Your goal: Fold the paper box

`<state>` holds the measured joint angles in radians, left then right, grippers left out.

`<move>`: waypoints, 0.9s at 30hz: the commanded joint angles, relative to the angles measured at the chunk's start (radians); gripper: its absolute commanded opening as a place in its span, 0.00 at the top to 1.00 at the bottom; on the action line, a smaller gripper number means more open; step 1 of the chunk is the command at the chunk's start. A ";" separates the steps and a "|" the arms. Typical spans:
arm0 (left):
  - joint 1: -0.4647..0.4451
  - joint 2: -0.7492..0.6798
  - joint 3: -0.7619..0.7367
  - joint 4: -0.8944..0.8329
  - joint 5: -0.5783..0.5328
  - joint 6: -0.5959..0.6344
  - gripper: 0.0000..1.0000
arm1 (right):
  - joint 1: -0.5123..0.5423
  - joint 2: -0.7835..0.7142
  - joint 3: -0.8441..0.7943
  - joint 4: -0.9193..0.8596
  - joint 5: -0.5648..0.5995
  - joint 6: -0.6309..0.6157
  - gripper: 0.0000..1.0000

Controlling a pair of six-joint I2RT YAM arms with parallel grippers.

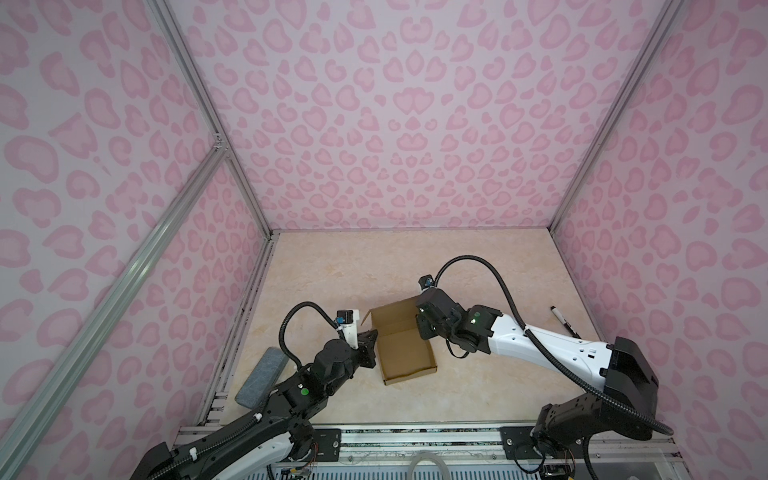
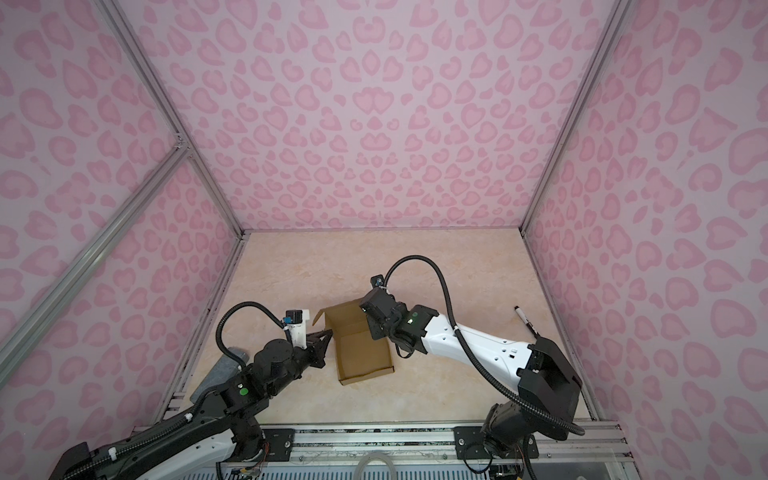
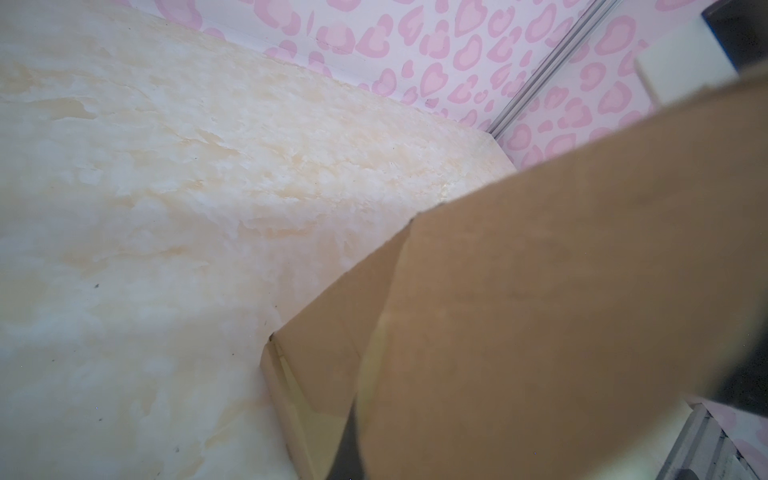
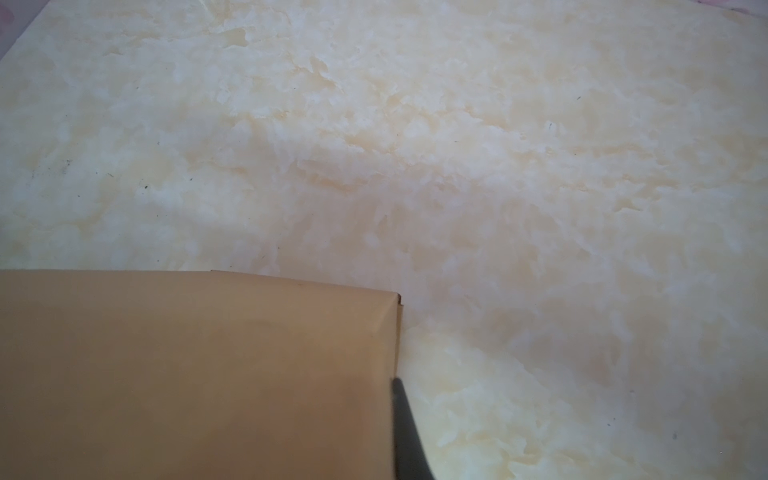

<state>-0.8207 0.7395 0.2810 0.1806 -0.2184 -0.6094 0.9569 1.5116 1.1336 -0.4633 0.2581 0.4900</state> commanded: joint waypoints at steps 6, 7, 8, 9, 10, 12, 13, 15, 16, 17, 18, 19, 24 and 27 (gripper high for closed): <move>-0.019 -0.014 -0.029 -0.003 -0.031 -0.036 0.96 | 0.031 0.025 -0.025 0.028 0.021 0.044 0.98; -0.022 -0.014 -0.032 -0.001 -0.034 -0.038 0.96 | 0.036 0.023 -0.032 0.028 0.027 0.046 0.98; -0.024 -0.014 -0.035 0.000 -0.037 -0.040 0.96 | 0.040 0.020 -0.038 0.032 0.036 0.049 0.98; -0.027 -0.015 -0.038 0.001 -0.039 -0.041 0.96 | 0.044 0.018 -0.044 0.033 0.045 0.053 0.98; -0.034 -0.018 -0.041 0.002 -0.045 -0.039 0.96 | 0.048 0.014 -0.053 0.037 0.058 0.058 0.98; -0.049 -0.029 -0.048 0.000 -0.064 -0.039 0.96 | 0.058 0.007 -0.070 0.045 0.077 0.076 0.98; -0.055 -0.033 -0.051 -0.004 -0.072 -0.039 0.96 | 0.063 0.004 -0.078 0.052 0.080 0.080 0.98; -0.065 -0.045 -0.061 -0.004 -0.089 -0.043 0.96 | 0.077 -0.002 -0.092 0.061 0.100 0.097 0.98; -0.070 -0.050 -0.067 -0.004 -0.094 -0.047 0.96 | 0.084 -0.006 -0.099 0.070 0.107 0.100 0.98; -0.075 -0.053 -0.073 -0.004 -0.101 -0.051 0.96 | 0.091 -0.010 -0.107 0.078 0.116 0.106 0.98; -0.080 -0.055 -0.079 -0.004 -0.107 -0.057 0.96 | 0.098 -0.014 -0.117 0.086 0.128 0.112 0.98; -0.085 -0.055 -0.085 -0.004 -0.115 -0.063 0.96 | 0.107 -0.018 -0.127 0.095 0.137 0.116 0.98; -0.125 -0.052 -0.120 0.002 -0.169 -0.086 0.96 | 0.144 -0.033 -0.179 0.138 0.186 0.146 0.98; -0.145 -0.045 -0.132 0.034 -0.201 -0.090 0.96 | 0.155 -0.044 -0.215 0.163 0.213 0.163 0.98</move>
<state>-0.9527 0.6857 0.1608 0.2447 -0.4164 -0.6647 1.1049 1.4693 0.9451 -0.2852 0.4683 0.6178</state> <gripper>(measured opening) 0.059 0.049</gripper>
